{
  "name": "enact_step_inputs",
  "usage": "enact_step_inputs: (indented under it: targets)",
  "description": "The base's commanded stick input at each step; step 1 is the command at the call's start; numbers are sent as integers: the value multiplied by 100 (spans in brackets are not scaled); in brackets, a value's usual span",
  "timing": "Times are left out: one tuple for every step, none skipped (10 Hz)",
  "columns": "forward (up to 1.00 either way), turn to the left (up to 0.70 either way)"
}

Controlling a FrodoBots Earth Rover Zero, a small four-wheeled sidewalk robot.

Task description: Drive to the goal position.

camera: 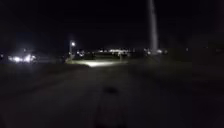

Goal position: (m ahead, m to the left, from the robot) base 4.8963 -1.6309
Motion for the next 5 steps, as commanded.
enact_step_inputs:
  targets:
    - [70, 0]
    - [70, 0]
    - [70, 0]
    - [70, 0]
    - [70, 0]
